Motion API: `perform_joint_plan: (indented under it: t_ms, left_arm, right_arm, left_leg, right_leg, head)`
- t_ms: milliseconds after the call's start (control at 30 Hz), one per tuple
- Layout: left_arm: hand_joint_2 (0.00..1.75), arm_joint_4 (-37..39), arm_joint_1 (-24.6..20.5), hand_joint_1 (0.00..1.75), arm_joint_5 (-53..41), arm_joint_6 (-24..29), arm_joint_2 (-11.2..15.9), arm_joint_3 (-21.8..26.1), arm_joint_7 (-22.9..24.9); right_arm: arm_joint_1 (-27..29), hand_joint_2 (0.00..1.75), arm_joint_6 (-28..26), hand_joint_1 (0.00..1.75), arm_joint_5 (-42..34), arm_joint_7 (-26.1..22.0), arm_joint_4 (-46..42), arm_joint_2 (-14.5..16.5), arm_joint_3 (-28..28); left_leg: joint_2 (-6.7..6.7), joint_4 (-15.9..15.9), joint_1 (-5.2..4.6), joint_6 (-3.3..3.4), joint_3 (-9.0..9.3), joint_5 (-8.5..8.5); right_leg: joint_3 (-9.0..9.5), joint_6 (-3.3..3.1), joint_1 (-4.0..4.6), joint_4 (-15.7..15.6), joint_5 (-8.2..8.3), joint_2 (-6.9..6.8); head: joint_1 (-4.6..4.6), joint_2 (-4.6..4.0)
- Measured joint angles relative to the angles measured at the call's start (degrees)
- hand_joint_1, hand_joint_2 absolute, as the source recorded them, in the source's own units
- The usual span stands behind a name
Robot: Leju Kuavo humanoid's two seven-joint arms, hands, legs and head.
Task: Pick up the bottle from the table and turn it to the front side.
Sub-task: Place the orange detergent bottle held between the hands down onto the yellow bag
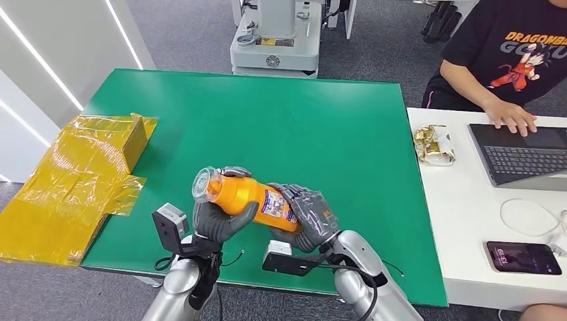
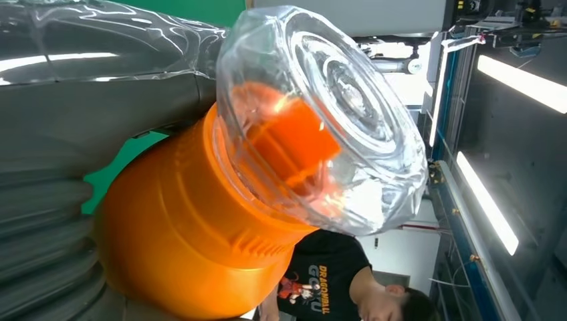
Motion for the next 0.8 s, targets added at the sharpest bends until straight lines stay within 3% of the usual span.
perform_joint_plan:
  t_ms: [267,400,633,800]
  left_arm:
    - [1.75,0.04,-0.10,1.75,0.28,-0.02,0.00,0.00,-0.19]
    - [1.75,0.06,-0.10,1.75,0.29,-0.02,0.00,0.00,-0.19]
    - [1.75,0.07,-0.15,1.75,0.17,0.35,0.04,0.04,-0.10]
    - [1.75,0.07,-0.15,1.75,0.05,2.34,0.06,0.04,-0.55]
  right_arm:
    - [0.29,1.75,0.54,1.73,0.93,0.42,-0.27,0.02,0.00]
    - [0.46,1.75,0.68,0.06,1.46,0.84,-0.48,0.02,0.00]
    - [2.99,1.75,-2.00,0.00,1.91,1.23,-3.41,0.00,-0.03]
    - [5.73,1.75,-8.65,0.00,2.94,1.53,-8.12,0.02,-0.80]
  left_leg:
    - [0.00,0.00,0.00,0.00,0.00,0.00]
    - [0.00,0.00,0.00,0.00,0.00,0.00]
    - [0.00,0.00,0.00,0.00,-0.01,0.00]
    - [-0.01,-0.01,0.00,0.00,-0.02,0.00]
  right_leg:
    - [0.00,0.00,0.00,0.00,0.00,0.00]
    - [0.00,0.00,0.00,0.00,0.00,0.00]
    - [0.00,0.00,0.00,0.00,0.00,0.00]
    - [0.00,0.00,0.00,0.00,0.00,-0.01]
  head:
    - [0.00,0.00]
    - [0.00,0.00]
    - [-0.01,0.00]
    - [-0.01,0.00]
